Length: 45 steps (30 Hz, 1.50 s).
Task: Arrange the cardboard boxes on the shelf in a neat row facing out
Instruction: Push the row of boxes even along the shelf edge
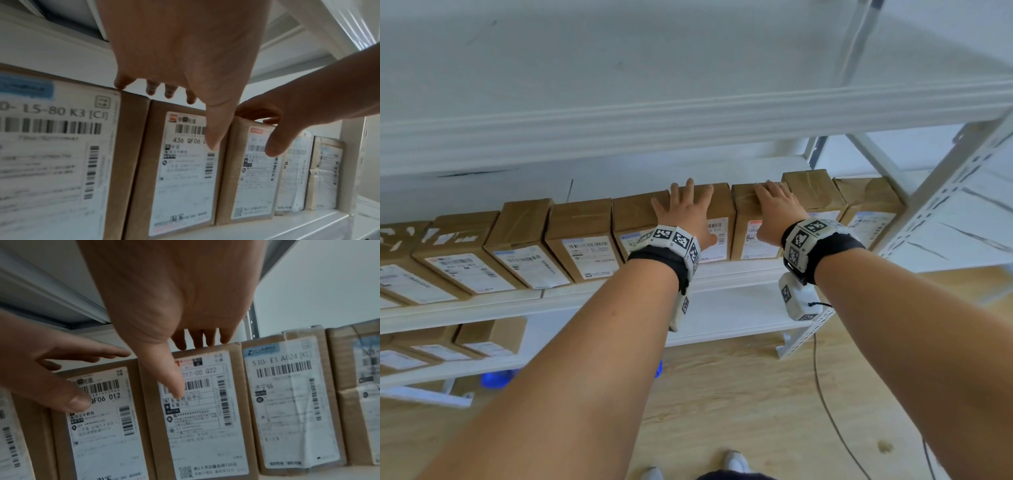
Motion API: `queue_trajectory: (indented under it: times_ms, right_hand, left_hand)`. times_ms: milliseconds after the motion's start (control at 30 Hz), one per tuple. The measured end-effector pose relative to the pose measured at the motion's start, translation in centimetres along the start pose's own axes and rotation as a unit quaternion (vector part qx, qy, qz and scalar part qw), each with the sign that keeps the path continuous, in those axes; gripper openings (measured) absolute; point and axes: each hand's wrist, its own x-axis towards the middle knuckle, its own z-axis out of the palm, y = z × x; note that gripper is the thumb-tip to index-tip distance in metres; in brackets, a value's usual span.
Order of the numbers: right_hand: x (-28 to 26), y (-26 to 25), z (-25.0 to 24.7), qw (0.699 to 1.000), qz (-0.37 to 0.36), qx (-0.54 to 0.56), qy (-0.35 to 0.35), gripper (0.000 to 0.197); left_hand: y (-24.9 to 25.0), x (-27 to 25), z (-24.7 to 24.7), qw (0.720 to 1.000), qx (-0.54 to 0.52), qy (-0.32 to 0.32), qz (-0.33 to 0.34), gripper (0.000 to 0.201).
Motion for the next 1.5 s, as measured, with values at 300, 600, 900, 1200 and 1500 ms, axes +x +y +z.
queue_trajectory:
  times_ms: [300,600,900,1200,1500]
  right_hand:
    - [0.1,1.3,0.5,0.999,-0.040,0.024,0.020,0.081]
    - [0.1,1.3,0.6,0.999,-0.043,0.025,0.020,0.081]
    - [-0.5,3.2,-0.9,0.999,-0.027,0.020,0.031,0.091]
    - [-1.1,11.4,-2.7,0.997,0.061,0.004,0.036,0.093]
    - [-1.3,16.8,-2.5,0.994,0.097,0.049,0.016,0.085]
  left_hand:
    - [0.4,-0.4,0.5,0.995,-0.067,0.064,-0.024,0.063]
    - [0.5,-0.9,0.3,0.993,-0.070,0.091,-0.031,0.059]
    - [4.2,0.2,-0.4,0.997,0.014,0.081,-0.009,0.084]
    - [11.6,2.5,-0.2,0.995,0.035,0.057,0.069,0.092]
    - [16.9,4.5,1.2,0.994,0.021,0.018,0.109,0.080]
